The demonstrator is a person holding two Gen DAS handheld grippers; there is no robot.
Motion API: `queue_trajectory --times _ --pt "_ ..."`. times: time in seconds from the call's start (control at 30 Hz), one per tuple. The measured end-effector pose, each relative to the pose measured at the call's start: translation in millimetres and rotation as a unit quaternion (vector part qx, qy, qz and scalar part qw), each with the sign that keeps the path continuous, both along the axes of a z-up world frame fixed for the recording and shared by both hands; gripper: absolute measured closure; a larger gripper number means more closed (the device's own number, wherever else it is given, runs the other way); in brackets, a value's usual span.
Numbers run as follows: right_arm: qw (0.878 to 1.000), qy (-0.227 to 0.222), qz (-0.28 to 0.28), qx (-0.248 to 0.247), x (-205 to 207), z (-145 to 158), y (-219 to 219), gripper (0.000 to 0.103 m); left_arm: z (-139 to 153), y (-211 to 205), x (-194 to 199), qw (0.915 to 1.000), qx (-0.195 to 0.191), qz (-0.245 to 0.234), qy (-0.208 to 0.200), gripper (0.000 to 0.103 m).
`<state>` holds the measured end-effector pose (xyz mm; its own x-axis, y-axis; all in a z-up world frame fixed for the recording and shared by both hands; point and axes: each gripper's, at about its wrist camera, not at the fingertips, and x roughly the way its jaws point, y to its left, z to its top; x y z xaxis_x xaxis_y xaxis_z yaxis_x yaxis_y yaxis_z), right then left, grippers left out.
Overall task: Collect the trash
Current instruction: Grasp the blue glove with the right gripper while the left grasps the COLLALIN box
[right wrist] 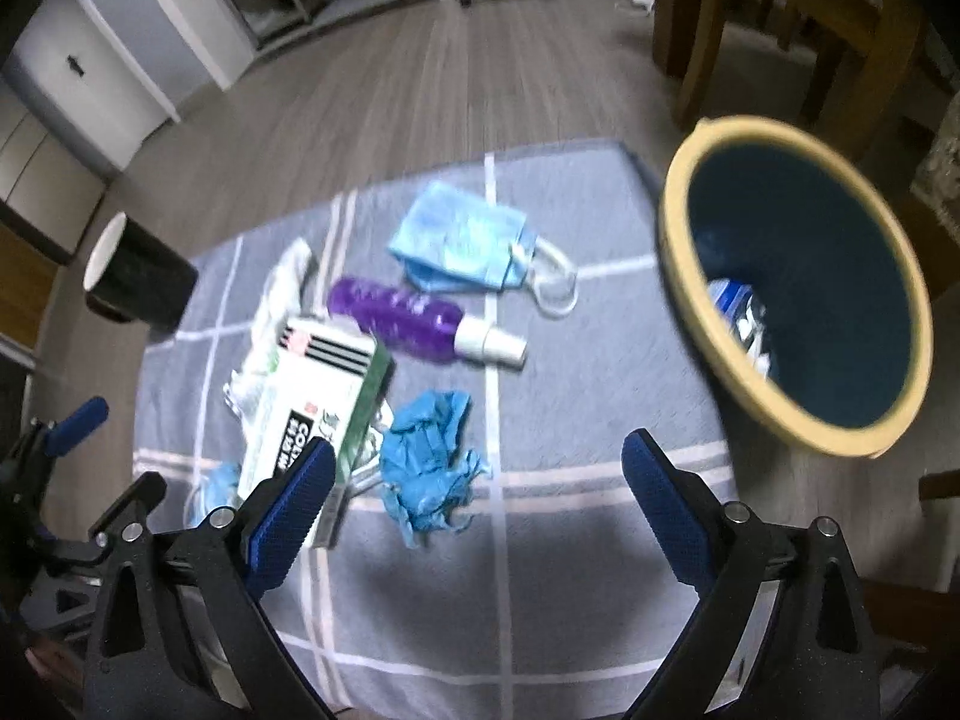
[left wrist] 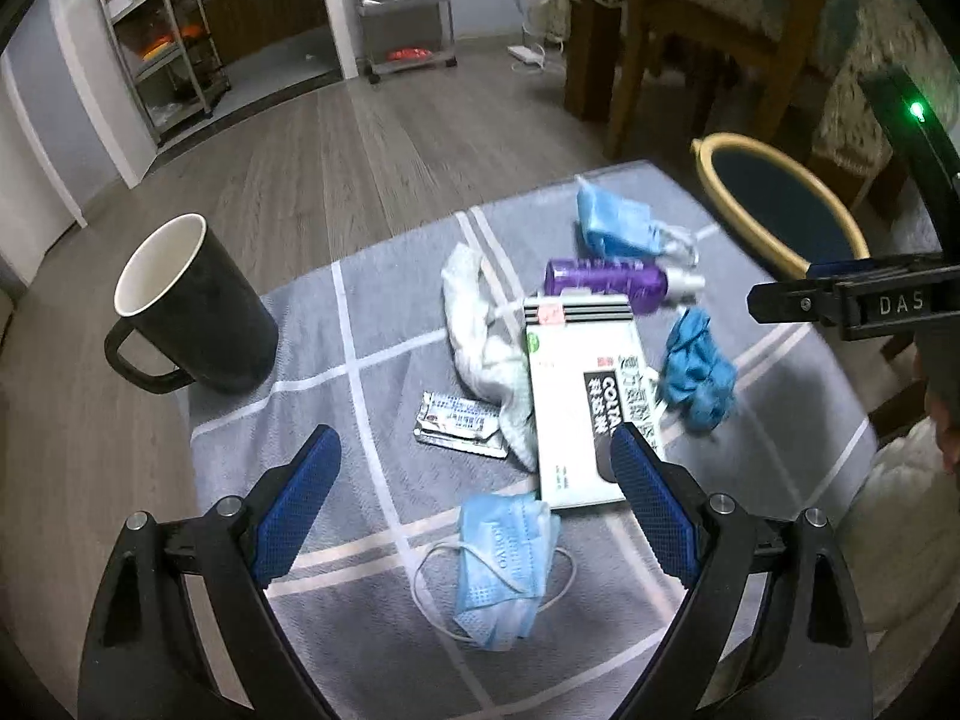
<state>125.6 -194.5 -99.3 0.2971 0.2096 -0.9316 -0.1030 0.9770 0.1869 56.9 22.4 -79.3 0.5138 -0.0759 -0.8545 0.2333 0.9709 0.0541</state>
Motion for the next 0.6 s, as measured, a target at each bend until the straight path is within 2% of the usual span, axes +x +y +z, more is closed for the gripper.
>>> queue_trajectory --times 0.13,0.23,0.37,0.43,0.5,0.6 --pt "1.000 0.026 0.009 0.007 1.6 -16.1 7.6 0.009 -9.1 -2.7 2.9 0.9996 -0.017 -0.005 0.021 0.013" --pt "0.998 0.044 0.007 0.034 3.9 -26.1 10.3 0.013 -18.9 -11.3 2.7 0.9990 -0.013 -0.017 0.039 0.013" --pt "0.995 0.078 -0.005 0.062 6.7 -44.6 11.3 0.036 -27.3 -21.8 2.7 0.9979 -0.020 -0.028 0.055 0.013" --pt "0.993 0.091 -0.008 0.071 7.5 -53.5 12.1 0.043 -29.1 -27.3 3.4 0.9974 -0.028 -0.033 0.058 0.013" --pt "0.993 0.097 -0.004 0.074 7.1 -58.5 12.6 0.062 -30.8 -31.8 4.0 0.9968 -0.036 -0.037 0.062 0.013" --pt "0.994 0.086 0.006 0.065 6.9 -54.5 14.6 0.068 -36.8 -40.7 4.2 0.9959 -0.037 -0.046 0.069 0.013"
